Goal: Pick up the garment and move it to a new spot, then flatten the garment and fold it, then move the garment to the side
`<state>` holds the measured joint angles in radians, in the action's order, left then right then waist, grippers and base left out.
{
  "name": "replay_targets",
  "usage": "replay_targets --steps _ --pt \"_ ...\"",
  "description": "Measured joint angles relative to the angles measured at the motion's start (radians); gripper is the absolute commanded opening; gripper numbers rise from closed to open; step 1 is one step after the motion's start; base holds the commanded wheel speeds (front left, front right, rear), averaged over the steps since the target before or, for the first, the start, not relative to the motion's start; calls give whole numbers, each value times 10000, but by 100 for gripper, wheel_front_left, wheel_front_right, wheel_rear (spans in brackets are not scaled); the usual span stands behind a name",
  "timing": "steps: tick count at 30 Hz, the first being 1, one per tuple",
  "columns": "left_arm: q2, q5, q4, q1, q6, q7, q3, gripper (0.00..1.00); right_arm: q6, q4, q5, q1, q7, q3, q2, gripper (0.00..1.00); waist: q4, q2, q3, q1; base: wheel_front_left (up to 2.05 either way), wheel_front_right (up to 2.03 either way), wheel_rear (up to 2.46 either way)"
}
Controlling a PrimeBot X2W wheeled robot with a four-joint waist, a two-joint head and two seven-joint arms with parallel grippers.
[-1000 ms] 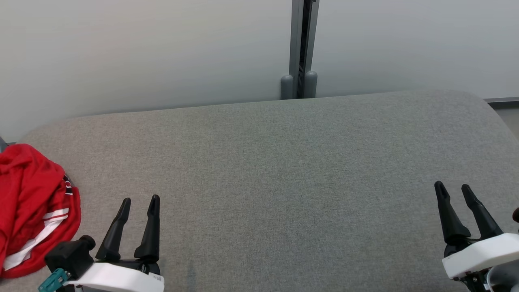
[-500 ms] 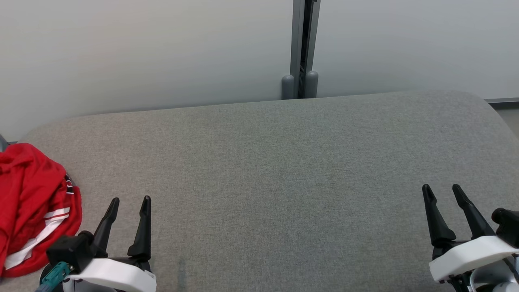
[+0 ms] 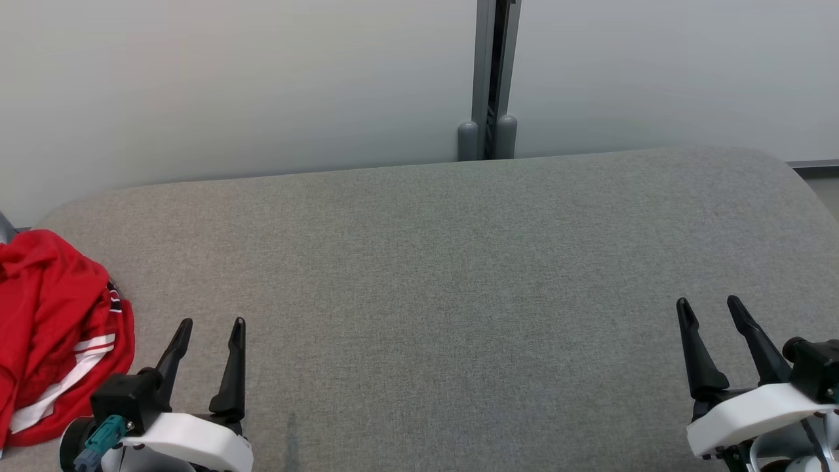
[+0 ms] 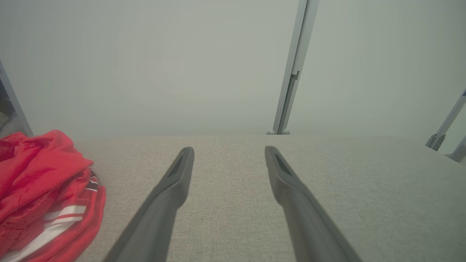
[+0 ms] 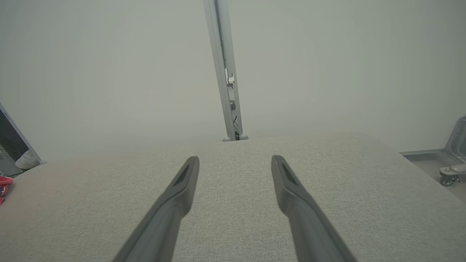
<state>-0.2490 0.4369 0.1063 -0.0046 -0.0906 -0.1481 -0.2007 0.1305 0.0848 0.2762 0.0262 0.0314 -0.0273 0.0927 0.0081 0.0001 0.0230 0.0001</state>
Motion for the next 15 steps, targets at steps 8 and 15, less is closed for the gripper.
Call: replay_targets --steps 8,15 --pt "-79 -422 173 -94 -92 153 -6 100 2 2 -686 0 148 21 -71 100 10 0 3 0 0 0 0" --pt "-196 -763 355 -239 -159 249 10 100 2 2 -1129 0 297 46 -165 100 14 0 -4 0 0 0 0"
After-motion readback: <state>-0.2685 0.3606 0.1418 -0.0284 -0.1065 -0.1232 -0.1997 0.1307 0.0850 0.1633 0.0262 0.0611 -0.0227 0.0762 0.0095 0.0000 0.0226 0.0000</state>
